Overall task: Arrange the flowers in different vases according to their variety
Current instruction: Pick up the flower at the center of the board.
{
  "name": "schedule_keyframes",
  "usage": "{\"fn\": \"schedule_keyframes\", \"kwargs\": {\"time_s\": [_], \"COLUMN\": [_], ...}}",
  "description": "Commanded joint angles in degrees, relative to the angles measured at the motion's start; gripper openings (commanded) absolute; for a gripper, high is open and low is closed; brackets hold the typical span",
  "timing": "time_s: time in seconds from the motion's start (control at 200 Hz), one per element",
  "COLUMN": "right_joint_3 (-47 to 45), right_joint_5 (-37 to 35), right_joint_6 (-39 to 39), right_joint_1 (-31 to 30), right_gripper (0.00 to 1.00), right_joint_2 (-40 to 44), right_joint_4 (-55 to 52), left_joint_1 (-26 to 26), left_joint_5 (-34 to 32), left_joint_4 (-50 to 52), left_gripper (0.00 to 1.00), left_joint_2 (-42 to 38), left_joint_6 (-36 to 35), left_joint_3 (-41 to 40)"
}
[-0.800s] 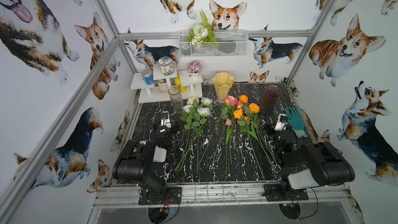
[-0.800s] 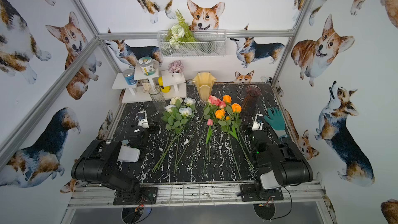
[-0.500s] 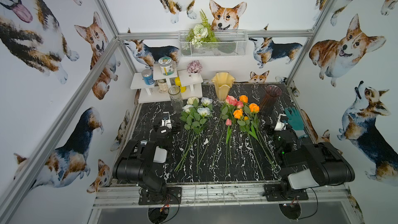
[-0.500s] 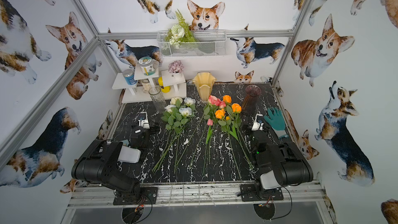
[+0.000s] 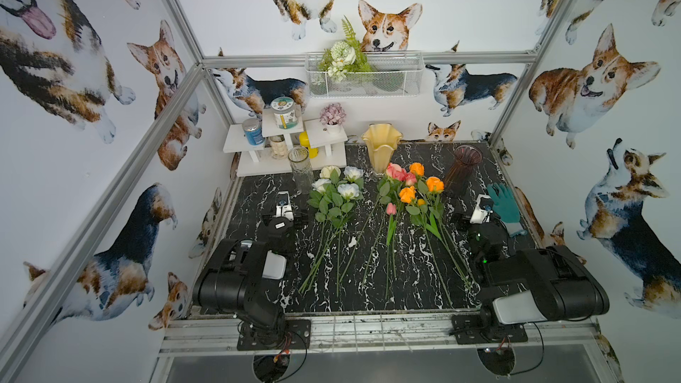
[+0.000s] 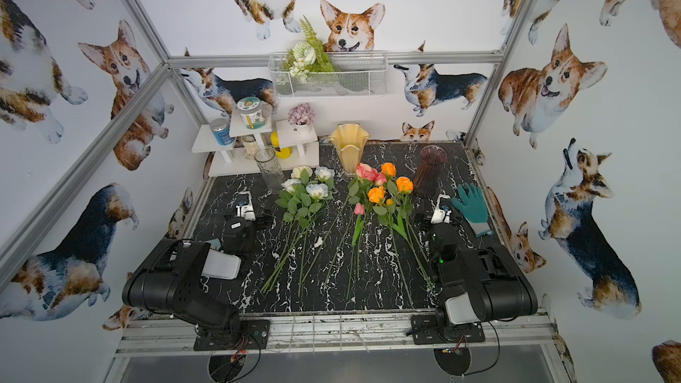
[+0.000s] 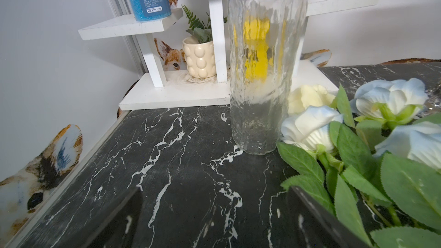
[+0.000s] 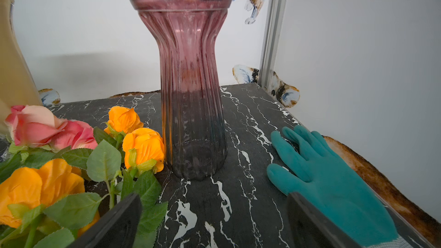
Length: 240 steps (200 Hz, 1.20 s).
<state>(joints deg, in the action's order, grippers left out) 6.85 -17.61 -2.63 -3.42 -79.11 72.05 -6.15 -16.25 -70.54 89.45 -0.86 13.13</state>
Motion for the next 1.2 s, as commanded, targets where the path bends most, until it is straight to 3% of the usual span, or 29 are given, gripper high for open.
{"fn": "schedule_keyframes", "kwargs": {"time_s": [0.0,0.065,0.25,0.405,0.535,0.741,1.081,1.196], "right_joint_3": [3.26,6.36,12.83,20.98,25.60,27.64,30.74,30.86], "right_joint_5": [-3.08,-3.56,-7.91,-5.11,4.93,17.83,16.16,16.02], "right_joint_6": [-1.05,-4.14,-10.37,-14.16,-16.04,-18.89,-20.21,-20.69], "right_joint_1": [-0.79,-1.01,-8.40,-13.68,-14.85,-15.61,-21.79,-22.29], "right_gripper": [1.00,1.00,1.00,1.00,1.00,1.00,0.95,0.89], "right_joint_2": [6.06,10.61,20.29,22.90,23.30,22.52,10.73,7.78], "right_joint_4": [-11.52,-22.45,-45.85,-64.82,-76.93,-87.62,-95.13,-95.27], "left_joint_1": [-0.60,-1.50,-3.34,-3.34,-3.43,-3.60,-5.08,-5.58], "left_joint_5": [-2.11,-2.36,-3.61,4.87,14.41,23.03,25.64,25.21], "left_joint_4": [-4.33,-0.75,29.12,51.28,64.46,71.06,72.58,72.52], "left_gripper": [1.00,1.00,1.00,1.00,1.00,1.00,1.00,1.00], "left_joint_2": [-1.28,-4.44,-16.81,-23.55,-25.01,-27.87,-26.42,-25.78], "left_joint_6": [-0.97,-2.41,-2.63,3.16,7.36,10.79,10.71,10.52], "left_joint_3": [-1.33,-0.87,7.77,15.90,20.41,19.99,20.69,20.96]}}
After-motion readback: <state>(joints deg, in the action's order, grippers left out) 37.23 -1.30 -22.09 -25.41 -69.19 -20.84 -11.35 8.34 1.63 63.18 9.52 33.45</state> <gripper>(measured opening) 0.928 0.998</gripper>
